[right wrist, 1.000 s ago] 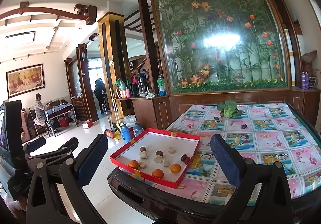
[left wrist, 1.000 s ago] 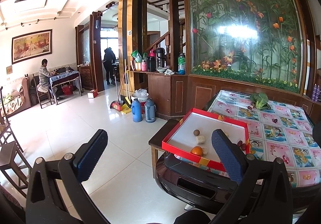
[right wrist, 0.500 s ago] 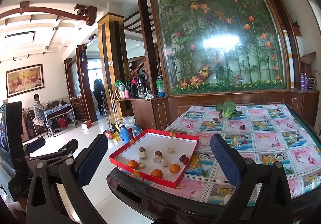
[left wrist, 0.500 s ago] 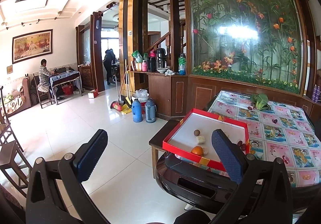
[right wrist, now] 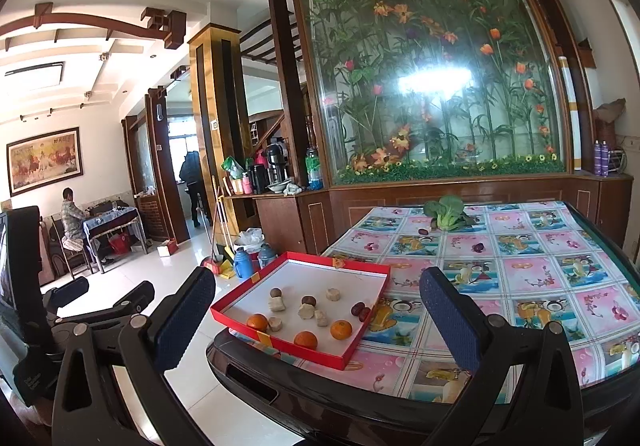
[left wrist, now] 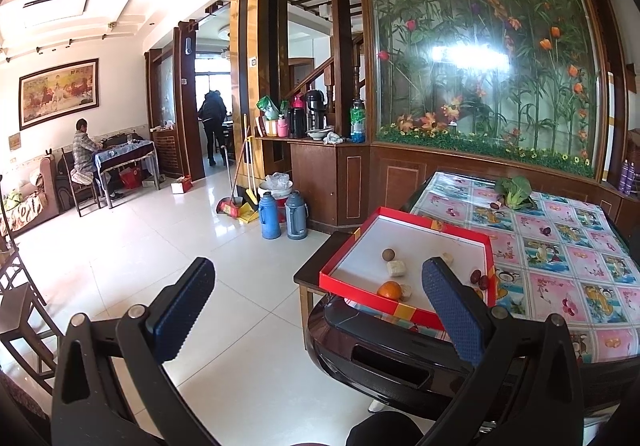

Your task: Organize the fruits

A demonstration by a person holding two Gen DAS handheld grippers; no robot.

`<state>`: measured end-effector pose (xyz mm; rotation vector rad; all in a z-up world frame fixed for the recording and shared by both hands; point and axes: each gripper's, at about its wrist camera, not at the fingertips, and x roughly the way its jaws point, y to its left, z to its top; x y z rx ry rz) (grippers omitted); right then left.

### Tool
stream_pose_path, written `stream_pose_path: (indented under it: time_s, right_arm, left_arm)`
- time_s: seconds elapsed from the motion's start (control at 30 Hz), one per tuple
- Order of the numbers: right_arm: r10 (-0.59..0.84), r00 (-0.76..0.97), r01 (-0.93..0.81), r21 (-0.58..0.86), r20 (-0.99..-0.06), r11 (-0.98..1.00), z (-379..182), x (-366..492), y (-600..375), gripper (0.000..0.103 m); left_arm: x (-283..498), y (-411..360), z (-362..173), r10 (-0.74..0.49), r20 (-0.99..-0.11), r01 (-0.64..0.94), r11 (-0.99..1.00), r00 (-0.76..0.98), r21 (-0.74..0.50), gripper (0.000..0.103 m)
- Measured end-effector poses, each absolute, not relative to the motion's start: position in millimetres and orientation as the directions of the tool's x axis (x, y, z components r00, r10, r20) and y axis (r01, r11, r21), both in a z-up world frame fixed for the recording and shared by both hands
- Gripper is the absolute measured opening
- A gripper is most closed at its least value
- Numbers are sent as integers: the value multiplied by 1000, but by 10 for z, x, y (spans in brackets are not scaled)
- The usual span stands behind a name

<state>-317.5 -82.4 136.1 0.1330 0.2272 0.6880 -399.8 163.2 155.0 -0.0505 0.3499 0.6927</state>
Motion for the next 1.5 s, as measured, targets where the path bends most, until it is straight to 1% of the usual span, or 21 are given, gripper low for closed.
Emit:
stream_pose_path:
  time_s: [1.13, 1.5]
  right_arm:
    - [626, 768, -601, 182, -138, 778, 1402, -3224, -848, 102]
    - [626, 765, -603, 176, -149, 778, 1408, -3252, -806, 102]
  left_arm:
    - [-3962, 1529, 1499, 583, -356, -598, 798, 731, 79, 103]
    - [-3954, 1512, 1503, 583, -357, -599, 797, 730, 79, 103]
